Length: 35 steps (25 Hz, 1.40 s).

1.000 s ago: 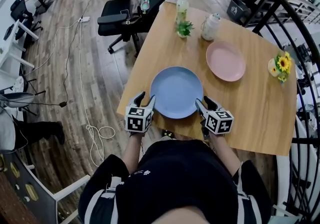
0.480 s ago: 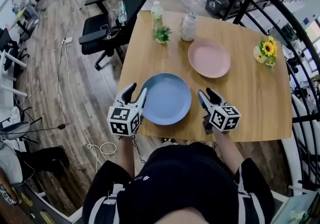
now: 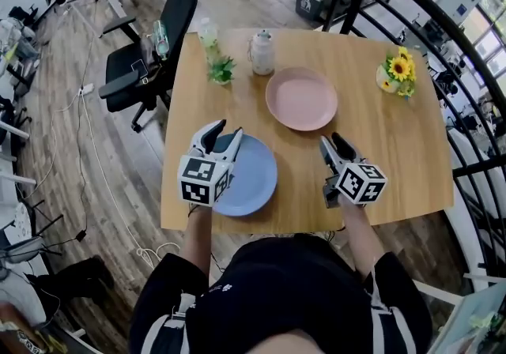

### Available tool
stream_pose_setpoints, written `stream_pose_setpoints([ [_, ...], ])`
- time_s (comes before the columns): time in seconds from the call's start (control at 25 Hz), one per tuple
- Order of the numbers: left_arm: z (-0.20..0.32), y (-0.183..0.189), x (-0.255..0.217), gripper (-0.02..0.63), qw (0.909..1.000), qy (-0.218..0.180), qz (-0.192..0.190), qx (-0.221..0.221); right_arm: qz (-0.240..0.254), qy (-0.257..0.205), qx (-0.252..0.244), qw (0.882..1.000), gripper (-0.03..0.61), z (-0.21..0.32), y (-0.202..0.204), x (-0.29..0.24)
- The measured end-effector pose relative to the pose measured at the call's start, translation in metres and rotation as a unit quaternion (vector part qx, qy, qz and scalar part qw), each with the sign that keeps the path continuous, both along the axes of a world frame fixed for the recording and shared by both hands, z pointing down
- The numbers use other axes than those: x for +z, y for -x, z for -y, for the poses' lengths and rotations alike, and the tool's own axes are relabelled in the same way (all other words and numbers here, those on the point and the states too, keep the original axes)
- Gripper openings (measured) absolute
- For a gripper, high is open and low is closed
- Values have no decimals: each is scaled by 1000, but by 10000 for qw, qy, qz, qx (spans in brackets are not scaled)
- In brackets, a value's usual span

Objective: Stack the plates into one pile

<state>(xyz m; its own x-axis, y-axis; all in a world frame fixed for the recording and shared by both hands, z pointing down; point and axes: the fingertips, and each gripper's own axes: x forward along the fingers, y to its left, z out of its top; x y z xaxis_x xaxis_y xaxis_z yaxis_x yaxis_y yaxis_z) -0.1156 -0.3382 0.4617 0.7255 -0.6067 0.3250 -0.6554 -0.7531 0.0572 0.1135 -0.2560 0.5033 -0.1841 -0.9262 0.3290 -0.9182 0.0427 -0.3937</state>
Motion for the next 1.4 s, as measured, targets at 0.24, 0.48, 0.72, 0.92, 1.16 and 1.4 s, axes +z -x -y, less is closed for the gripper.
stream_pose_setpoints([
  [0.24, 28, -39, 16, 164, 9994, 283, 148, 101, 67, 53, 375, 9993, 175, 21, -48, 4],
  [0.48, 58, -74, 49, 164, 9962, 778, 351, 149, 124, 365, 427, 9983, 175, 47, -68, 32],
  [0.72, 82, -101, 84, 166, 9909, 1173, 629, 213, 82, 699, 408, 9967, 176, 71, -77, 64],
  [0.92, 97, -114, 114, 175, 9845, 1491, 887, 260, 15, 1011, 503, 9936, 181, 83, -92, 88],
  [1.16, 111, -126, 151, 196, 9739, 1898, 1208, 295, 213, 1282, 632, 9895, 184, 89, -105, 113],
  [1.4, 114, -135, 175, 196, 9652, 2161, 1420, 383, 308, 1427, 614, 9874, 184, 91, -103, 126],
])
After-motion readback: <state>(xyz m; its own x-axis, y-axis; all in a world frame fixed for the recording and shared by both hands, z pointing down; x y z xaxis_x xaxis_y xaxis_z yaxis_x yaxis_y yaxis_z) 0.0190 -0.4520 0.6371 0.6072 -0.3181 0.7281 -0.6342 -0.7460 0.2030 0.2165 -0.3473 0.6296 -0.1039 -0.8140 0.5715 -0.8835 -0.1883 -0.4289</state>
